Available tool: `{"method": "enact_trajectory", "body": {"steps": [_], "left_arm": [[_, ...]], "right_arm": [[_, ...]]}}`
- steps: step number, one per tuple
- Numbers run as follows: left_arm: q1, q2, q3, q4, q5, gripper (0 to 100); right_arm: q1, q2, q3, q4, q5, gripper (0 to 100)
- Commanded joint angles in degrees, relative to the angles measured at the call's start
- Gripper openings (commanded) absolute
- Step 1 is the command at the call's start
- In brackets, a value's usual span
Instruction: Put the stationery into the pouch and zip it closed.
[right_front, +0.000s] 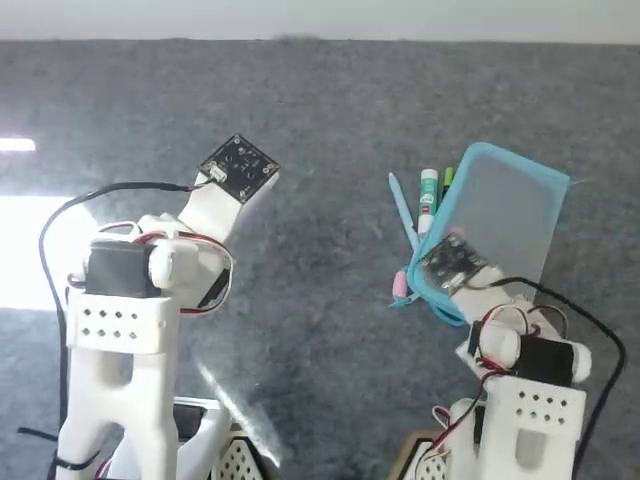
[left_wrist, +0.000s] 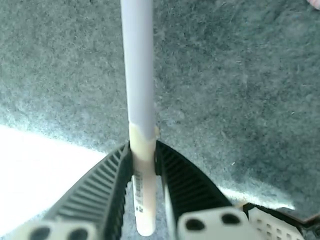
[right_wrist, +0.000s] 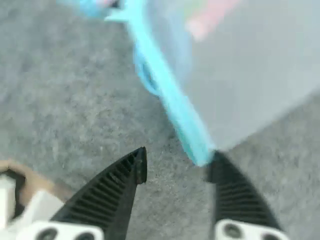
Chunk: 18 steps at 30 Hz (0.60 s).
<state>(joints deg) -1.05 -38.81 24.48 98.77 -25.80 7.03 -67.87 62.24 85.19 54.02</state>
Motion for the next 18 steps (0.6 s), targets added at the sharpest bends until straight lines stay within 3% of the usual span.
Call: {"method": "enact_trajectory", "body": {"steps": [1,11,18], "left_arm": [[-0.18,-1.41,1.98,1.14,-0.26,1],[-0.53,-1.41,1.27,1.76,2.29,1],[-0.44,-1.41,1.36,1.76,4.31,1]], "right_arm": [[-1.27,1.36,-0.53,0.48,8.88,28.9],[6.46,-6.29,6.24,-0.75,32.88,27.3],[18.24,-19.74,26.11,-22.29,42.02,29.6]]}}
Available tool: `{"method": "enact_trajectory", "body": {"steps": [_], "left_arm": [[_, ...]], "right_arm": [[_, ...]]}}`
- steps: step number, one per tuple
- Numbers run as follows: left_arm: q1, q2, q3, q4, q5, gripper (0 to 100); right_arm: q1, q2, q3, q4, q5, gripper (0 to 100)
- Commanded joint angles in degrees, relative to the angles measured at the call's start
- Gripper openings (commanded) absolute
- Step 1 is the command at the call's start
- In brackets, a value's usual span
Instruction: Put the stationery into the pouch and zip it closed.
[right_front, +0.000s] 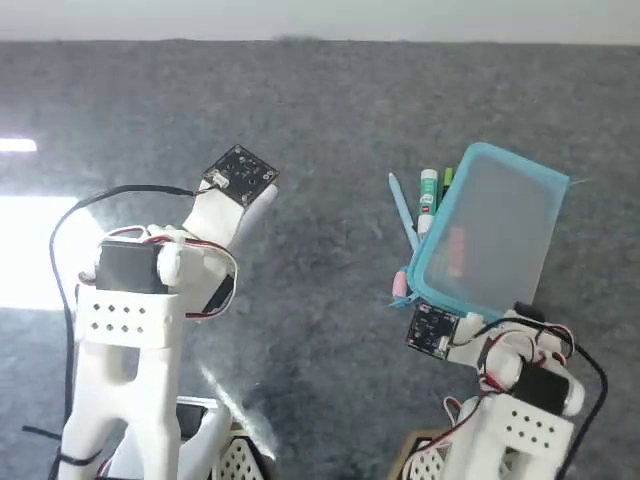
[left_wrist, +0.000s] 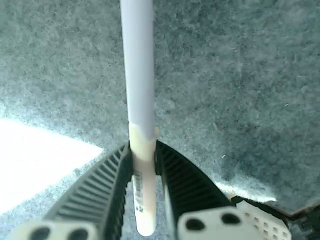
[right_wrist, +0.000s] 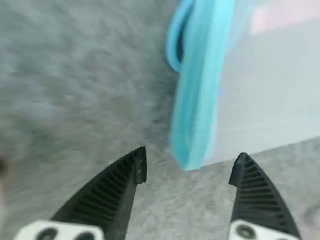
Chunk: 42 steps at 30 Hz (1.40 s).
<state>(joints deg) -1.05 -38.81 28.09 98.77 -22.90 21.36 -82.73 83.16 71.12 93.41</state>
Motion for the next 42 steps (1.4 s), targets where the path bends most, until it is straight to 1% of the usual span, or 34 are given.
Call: {"method": "enact_trajectory", "body": {"steps": [1,3,6,9,14,16,18,21,24,27,40,42], "left_arm": [[-0.44,-1.41,-2.24,1.76,1.41,1],[-0.35,-1.32,-2.24,1.76,1.41,1],[-0.18,-1.32,-2.24,1.76,1.49,1],[-0.44,-1.32,-2.24,1.76,1.49,1],[-0.44,-1.32,-2.24,1.76,1.49,1],[-0.44,-1.32,-2.24,1.76,1.49,1],[-0.44,-1.32,-2.24,1.76,1.49,1],[-0.53,-1.32,-2.24,1.76,1.32,1],[-0.53,-1.32,-2.24,1.76,1.23,1],[-0.53,-1.32,-2.24,1.76,1.23,1],[-0.53,-1.32,-2.15,1.76,1.41,1],[-0.53,-1.32,-2.15,1.76,1.41,1]], "right_arm": [[4.79,-6.46,6.59,-8.92,2.73,30.3],[5.05,-9.98,8.18,-7.69,3.08,30.7],[4.44,-14.29,7.91,-3.21,4.13,30.7],[-0.48,-17.98,8.00,0.40,3.08,30.7],[-9.01,-21.23,6.77,6.46,-4.75,30.7],[-11.38,-21.14,6.95,7.96,-6.59,30.7],[-11.21,-21.05,7.12,6.55,-6.59,30.7],[-8.22,-21.05,7.12,2.33,-6.42,30.7],[-6.29,-21.05,7.21,0.66,-4.40,30.7],[-5.58,-20.97,8.18,-0.92,-4.40,30.7],[-5.49,-20.97,8.26,-1.10,-4.22,30.6],[-5.49,-20.97,8.09,-1.01,-4.13,28.9]]}}
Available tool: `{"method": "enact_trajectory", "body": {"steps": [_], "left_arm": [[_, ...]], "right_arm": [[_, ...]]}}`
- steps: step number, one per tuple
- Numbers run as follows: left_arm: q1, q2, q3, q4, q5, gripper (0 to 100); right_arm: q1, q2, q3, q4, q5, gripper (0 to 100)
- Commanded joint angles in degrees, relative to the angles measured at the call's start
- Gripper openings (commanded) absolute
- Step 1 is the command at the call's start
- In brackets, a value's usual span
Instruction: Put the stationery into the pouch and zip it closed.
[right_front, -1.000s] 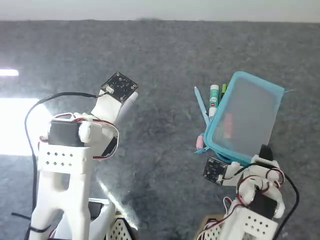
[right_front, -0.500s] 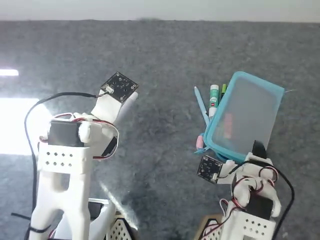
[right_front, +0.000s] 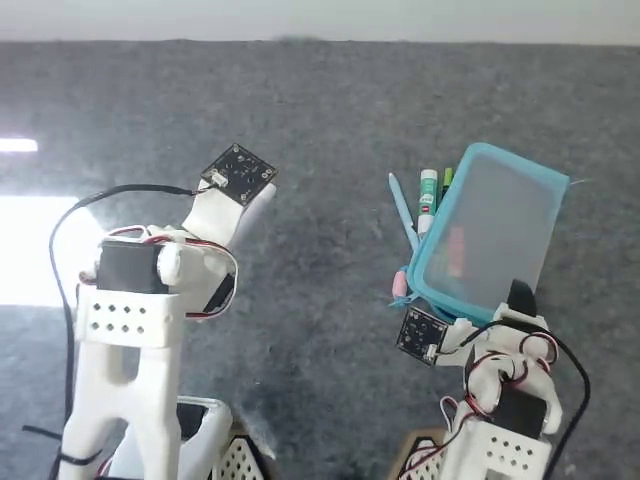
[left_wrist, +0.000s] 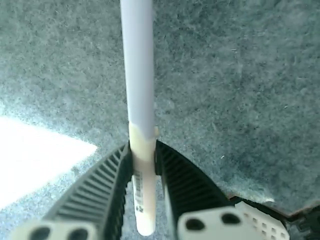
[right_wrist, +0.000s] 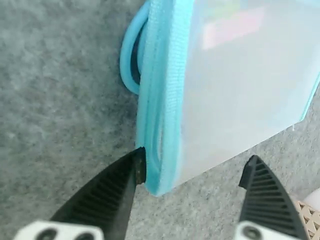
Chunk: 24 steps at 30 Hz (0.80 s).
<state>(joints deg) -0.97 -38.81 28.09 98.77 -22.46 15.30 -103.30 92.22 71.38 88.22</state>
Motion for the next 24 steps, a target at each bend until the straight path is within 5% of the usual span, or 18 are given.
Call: {"method": "enact_trajectory", "body": {"steps": [1,8,19,24], "left_arm": [[-0.62,-1.32,-2.15,1.76,0.97,1],[-0.62,-1.32,-0.13,1.76,0.97,1],[-0.62,-1.41,-0.13,1.76,0.97,1],[-0.62,-1.41,-0.31,1.76,0.79,1]], "right_arm": [[0.57,-0.40,-1.14,-1.19,1.14,27.7],[0.48,7.60,-6.51,-1.54,1.58,26.7],[5.49,48.22,-18.73,-20.53,1.58,26.4],[2.68,50.33,-17.76,-19.82,1.49,26.3]]}}
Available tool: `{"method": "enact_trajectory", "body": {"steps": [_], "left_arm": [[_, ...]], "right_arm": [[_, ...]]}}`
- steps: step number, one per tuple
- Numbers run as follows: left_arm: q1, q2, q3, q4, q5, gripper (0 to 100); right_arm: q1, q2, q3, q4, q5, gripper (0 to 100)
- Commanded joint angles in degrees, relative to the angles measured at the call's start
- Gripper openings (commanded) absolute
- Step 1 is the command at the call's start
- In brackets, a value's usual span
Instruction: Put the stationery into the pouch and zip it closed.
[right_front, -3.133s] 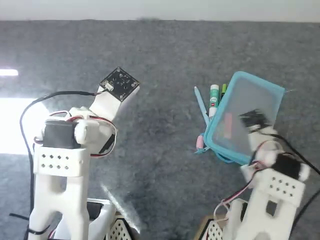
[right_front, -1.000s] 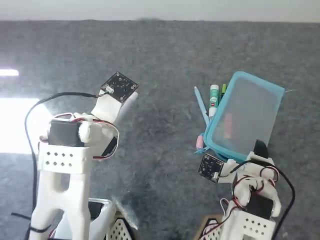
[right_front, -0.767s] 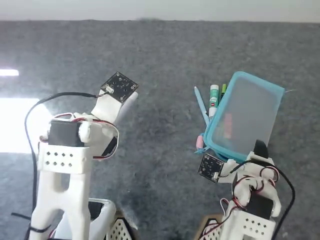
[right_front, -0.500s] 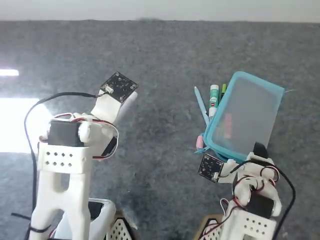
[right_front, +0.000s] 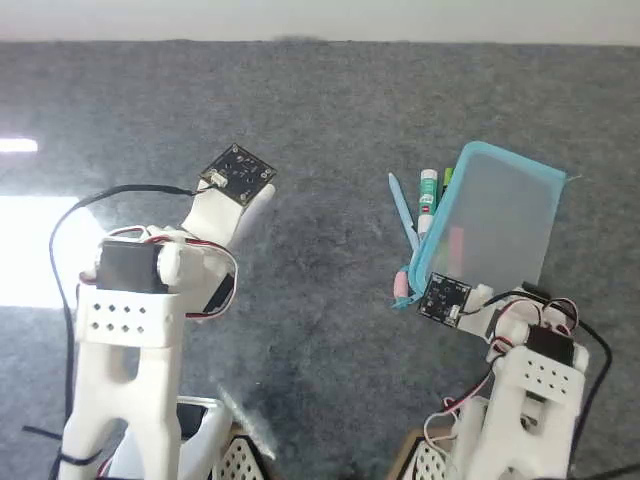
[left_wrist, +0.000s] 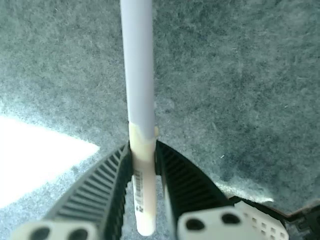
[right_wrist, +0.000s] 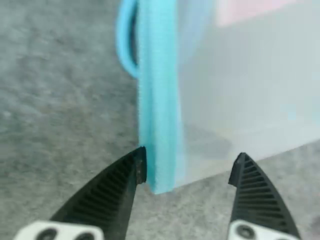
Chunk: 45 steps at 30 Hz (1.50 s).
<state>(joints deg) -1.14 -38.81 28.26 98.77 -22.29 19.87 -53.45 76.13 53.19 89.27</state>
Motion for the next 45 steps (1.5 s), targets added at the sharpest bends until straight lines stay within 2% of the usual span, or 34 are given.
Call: {"method": "enact_trajectory", "body": {"steps": [1,5,11,18,25,30,38,45], "left_arm": [[-0.44,-1.41,-0.57,1.76,0.62,1],[-0.44,-1.41,-0.40,1.76,0.53,1],[-0.44,-1.41,-0.31,1.76,0.53,1],[-0.44,-1.41,-0.31,1.76,0.53,1],[-0.44,-1.41,-0.31,1.76,0.53,1],[-0.44,-1.41,-0.22,1.76,0.53,1],[-0.09,-1.85,-3.82,1.67,0.79,1],[0.09,-1.93,-12.70,1.67,2.99,1]], "right_arm": [[-2.42,-0.13,-0.70,-2.95,0.35,26.3],[-2.42,-0.92,1.93,-8.75,-2.11,26.3],[-1.63,-1.36,4.40,-10.95,-2.46,25.6],[0.66,-1.19,4.04,-11.12,-4.22,4.7],[0.75,-1.36,4.04,-10.77,-5.10,0.9],[0.75,-1.45,-1.76,-9.27,-12.31,0.9],[-1.19,-1.54,-21.36,4.62,-26.11,0.9],[-10.07,-1.54,-39.21,17.54,-40.70,0.9]]}}
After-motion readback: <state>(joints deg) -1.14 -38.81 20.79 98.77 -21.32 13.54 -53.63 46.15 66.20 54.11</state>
